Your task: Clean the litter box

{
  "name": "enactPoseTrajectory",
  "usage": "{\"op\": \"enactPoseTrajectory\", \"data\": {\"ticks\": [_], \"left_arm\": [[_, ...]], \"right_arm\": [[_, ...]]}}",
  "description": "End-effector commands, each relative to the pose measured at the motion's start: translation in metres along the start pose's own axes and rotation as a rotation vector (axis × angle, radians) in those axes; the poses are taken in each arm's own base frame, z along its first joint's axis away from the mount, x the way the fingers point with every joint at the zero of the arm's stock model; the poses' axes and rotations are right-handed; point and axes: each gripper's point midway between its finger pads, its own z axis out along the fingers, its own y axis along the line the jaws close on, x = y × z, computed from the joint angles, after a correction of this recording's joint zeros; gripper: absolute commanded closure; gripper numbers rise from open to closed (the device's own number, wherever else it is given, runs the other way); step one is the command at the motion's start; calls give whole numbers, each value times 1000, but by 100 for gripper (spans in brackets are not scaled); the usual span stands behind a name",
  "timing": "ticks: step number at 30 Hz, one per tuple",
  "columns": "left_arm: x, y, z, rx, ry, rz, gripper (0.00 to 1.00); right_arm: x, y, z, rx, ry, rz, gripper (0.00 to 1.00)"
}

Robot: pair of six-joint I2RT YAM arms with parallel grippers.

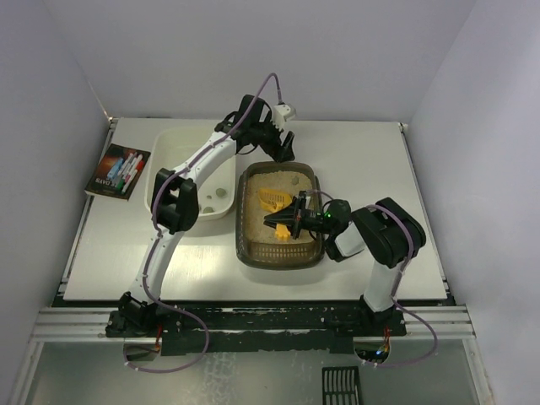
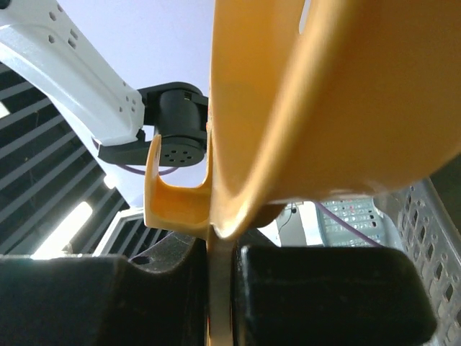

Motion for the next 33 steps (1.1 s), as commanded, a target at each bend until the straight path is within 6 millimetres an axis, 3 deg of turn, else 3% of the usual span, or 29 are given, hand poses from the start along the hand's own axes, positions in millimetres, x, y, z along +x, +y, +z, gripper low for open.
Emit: {"op": "enactPoseTrajectory", "data": {"ticks": [1, 5, 9, 16, 20, 27, 33], "left_arm": [[-14, -8, 5, 39, -60, 37, 0], [-7, -7, 7, 39, -43, 37, 0], [-1, -4, 10, 16, -29, 27, 0], [13, 0, 7, 7, 51, 58, 0], [16, -13, -4, 70, 94, 125, 1], [5, -26, -30, 94, 129, 256, 1], [36, -20, -47, 71, 257, 351, 1]], "right_arm": [[-4, 24, 1, -71, 6, 215, 100], [-18, 14, 4, -50, -36, 262, 100], [-25, 18, 11, -15, -67, 257, 100], [-32, 35, 24, 319, -126, -87, 100], [-16, 52, 16, 361, -116, -199, 100], [18, 46, -4, 335, -86, -177, 100], [41, 46, -23, 360, -74, -230, 100]]}}
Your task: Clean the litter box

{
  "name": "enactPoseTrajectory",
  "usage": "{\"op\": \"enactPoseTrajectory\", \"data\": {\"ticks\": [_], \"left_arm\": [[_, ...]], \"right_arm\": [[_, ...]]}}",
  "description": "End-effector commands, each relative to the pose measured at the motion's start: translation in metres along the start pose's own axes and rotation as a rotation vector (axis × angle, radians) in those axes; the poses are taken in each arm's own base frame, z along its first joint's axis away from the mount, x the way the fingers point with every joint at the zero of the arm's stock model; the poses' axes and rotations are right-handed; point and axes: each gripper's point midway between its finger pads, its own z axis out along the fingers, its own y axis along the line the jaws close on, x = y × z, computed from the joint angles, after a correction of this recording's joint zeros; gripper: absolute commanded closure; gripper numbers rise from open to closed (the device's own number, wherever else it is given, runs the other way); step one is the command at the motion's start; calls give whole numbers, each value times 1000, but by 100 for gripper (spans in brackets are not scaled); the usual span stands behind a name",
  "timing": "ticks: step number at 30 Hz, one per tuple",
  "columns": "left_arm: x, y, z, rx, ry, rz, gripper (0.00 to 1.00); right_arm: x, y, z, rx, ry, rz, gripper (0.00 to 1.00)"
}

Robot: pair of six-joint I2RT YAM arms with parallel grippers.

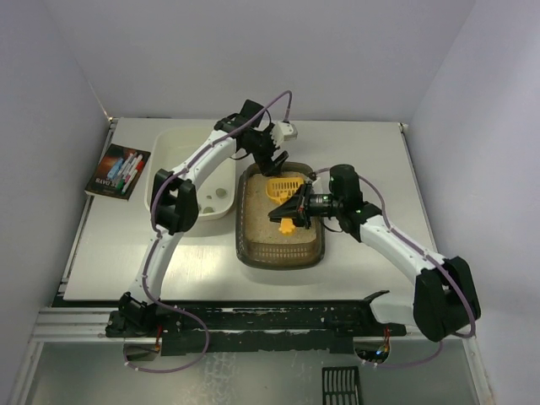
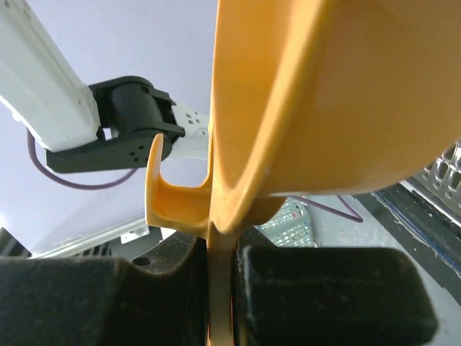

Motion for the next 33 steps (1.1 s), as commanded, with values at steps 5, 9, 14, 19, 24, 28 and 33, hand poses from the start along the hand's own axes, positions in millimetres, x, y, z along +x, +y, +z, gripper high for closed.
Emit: {"op": "enactPoseTrajectory", "data": {"ticks": [5, 9, 14, 19, 24, 28, 33], "left_arm": [[14, -5, -29, -49, 142, 136, 5], [19, 5, -29, -110, 180, 116, 11], [19, 19, -39, -221, 203, 84, 16], [31, 32, -49, -360, 279, 25, 31], [37, 31, -60, -394, 310, -9, 52], [42, 20, -63, -369, 332, -67, 72], [51, 14, -65, -379, 361, -157, 93]], "right_arm": [[17, -2, -28, 3, -24, -66, 100], [19, -6, -33, -10, -32, -54, 100], [19, -7, -39, 2, -41, -81, 100], [16, -6, -46, 4, -68, -102, 100], [13, -9, -50, 12, -78, -109, 100], [10, -10, -52, 16, -77, -114, 100], [8, -11, -54, 11, -75, -116, 100]]}}
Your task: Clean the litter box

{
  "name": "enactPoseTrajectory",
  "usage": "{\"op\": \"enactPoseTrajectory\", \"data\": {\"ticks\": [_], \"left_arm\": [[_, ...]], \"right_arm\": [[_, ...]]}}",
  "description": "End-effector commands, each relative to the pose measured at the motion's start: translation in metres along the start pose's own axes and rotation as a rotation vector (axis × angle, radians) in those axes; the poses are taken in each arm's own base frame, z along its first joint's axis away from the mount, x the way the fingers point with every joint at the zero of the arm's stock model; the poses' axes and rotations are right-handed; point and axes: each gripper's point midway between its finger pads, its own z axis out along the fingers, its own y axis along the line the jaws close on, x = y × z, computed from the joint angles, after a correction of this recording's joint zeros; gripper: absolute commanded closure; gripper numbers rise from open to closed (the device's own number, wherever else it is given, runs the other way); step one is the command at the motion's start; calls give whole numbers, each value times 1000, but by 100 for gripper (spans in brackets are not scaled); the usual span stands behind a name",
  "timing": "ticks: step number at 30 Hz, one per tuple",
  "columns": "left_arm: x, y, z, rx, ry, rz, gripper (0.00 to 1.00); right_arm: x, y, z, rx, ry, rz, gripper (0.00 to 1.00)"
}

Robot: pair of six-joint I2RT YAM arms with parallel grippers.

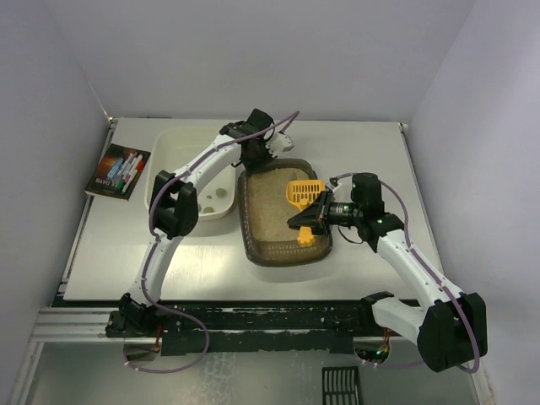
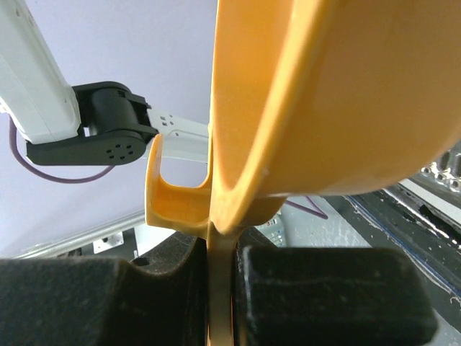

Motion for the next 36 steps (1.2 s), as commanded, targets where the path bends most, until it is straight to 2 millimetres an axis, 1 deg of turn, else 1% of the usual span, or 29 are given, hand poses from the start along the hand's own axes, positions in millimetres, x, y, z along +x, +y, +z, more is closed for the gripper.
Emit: {"op": "enactPoseTrajectory", "data": {"ticks": [1, 5, 7, 11, 12, 13, 14, 17, 20, 23, 26, 29, 31, 34, 36], "left_arm": [[-4, 6, -33, -43, -2, -158, 93], [1, 2, -41, -55, 19, -251, 93], [3, -4, -46, -42, 24, -296, 93], [8, -13, -62, -74, 47, -334, 93], [9, -14, -69, -94, 51, -339, 93], [12, -17, -71, -106, 64, -345, 93], [14, -19, -79, -118, 63, -355, 93], [26, -32, -88, -125, 93, -361, 91], [40, -47, -93, -114, 138, -359, 89], [50, -66, -97, -74, 171, -354, 85], [53, -82, -100, -46, 167, -358, 74], [48, -92, -105, -35, 138, -342, 66], [44, -98, -107, -24, 134, -347, 64], [41, -109, -107, 7, 126, -371, 64], [40, -111, -106, 7, 114, -377, 63]], "right_arm": [[0, 8, -5, -23, 14, -32, 100], [-1, 8, -6, -31, 20, -43, 100], [-2, 7, -6, -26, 23, -45, 100], [-4, -3, -5, -5, 32, -13, 100], [-4, -6, -4, 1, 35, 5, 100], [-5, -11, -3, 11, 39, 29, 100], [-5, -14, -2, 18, 41, 45, 100], [-9, -24, 3, 46, 55, 82, 100], [-13, -34, 7, 93, 84, 92, 100], [-18, -36, 10, 120, 106, 60, 100], [-19, -41, 12, 130, 124, 56, 100], [-18, -51, 13, 158, 144, 46, 100], [-16, -58, 11, 203, 150, 38, 100], [-19, -68, 5, 290, 133, -11, 100], [-17, -73, 3, 315, 153, -26, 100]]}}
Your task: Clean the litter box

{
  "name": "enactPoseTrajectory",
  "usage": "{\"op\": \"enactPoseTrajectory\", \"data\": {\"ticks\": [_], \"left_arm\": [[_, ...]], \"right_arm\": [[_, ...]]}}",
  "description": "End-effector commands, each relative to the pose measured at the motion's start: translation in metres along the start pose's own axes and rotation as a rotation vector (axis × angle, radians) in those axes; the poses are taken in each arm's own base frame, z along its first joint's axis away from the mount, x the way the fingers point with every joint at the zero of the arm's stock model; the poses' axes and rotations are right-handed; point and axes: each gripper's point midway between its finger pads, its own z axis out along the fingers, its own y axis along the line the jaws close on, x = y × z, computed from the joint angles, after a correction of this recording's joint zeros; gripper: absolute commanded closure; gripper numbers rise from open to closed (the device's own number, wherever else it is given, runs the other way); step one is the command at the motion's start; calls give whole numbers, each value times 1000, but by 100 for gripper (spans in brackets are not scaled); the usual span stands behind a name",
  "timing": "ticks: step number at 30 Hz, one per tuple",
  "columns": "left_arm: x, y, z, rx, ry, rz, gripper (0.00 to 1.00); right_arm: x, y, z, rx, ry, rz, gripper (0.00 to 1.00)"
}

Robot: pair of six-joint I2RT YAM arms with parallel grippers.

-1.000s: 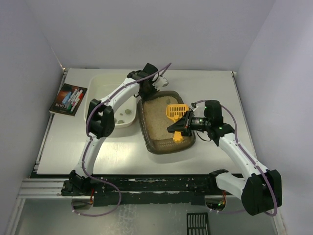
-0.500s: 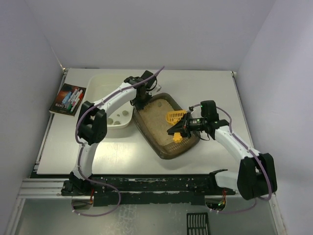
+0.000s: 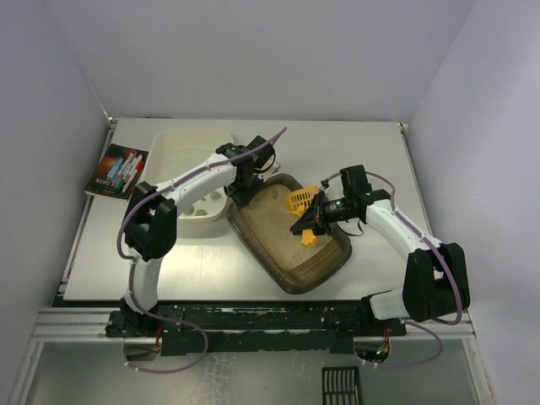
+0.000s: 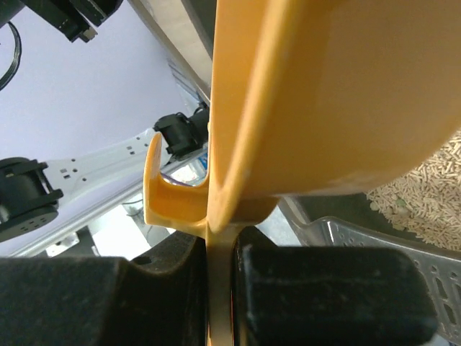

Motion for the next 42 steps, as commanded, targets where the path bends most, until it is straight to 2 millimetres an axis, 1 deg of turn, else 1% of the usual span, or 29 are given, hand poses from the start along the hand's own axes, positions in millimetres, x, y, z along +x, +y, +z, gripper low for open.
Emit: {"op": "enactPoseTrajectory", "data": {"ticks": [1, 5, 7, 11, 12, 14, 15, 16, 22, 23, 27, 32, 35, 38, 40, 42], "left_arm": [[-20, -25, -40, 107, -137, -19, 63], [-20, -31, -39, 133, -139, -34, 64], [-19, -33, -39, 147, -146, -39, 62], [-11, -42, -36, 188, -130, -18, 49], [-9, -43, -36, 191, -125, -15, 42], [-8, -44, -38, 191, -124, -7, 40], [-7, -44, -39, 191, -127, -6, 30], [-7, -45, -42, 196, -134, -2, 28], [-3, -67, -57, 333, -156, 24, 31], [-1, -69, -57, 342, -159, 25, 31], [6, -73, -57, 362, -169, 32, 32], [20, -89, -53, 451, -172, 35, 33], [22, -92, -55, 471, -179, 37, 33], [18, -94, -61, 491, -190, 41, 33], [14, -96, -68, 509, -199, 48, 34], [8, -95, -76, 522, -229, 74, 35]], "right_arm": [[7, -20, -6, 113, 29, -46, 100], [13, -39, -7, 183, 69, -75, 100], [16, -46, -7, 206, 75, -79, 100], [15, -65, -10, 298, 66, -89, 100], [12, -70, -11, 323, 57, -94, 100], [8, -77, -12, 363, 45, -104, 100], [7, -80, -12, 376, 43, -105, 100], [4, -83, -13, 394, 39, -113, 100], [-17, -96, -19, 522, 21, -152, 100], [-24, -90, -19, 521, 10, -165, 100], [-39, -82, -17, 531, -5, -185, 100], [-60, -69, -12, 511, -36, -201, 100], [-71, -62, -8, 494, -52, -210, 100], [-72, -54, -3, 456, -47, -205, 100], [-65, -45, -2, 429, -34, -208, 100], [-53, -40, -2, 404, -9, -194, 100]]}}
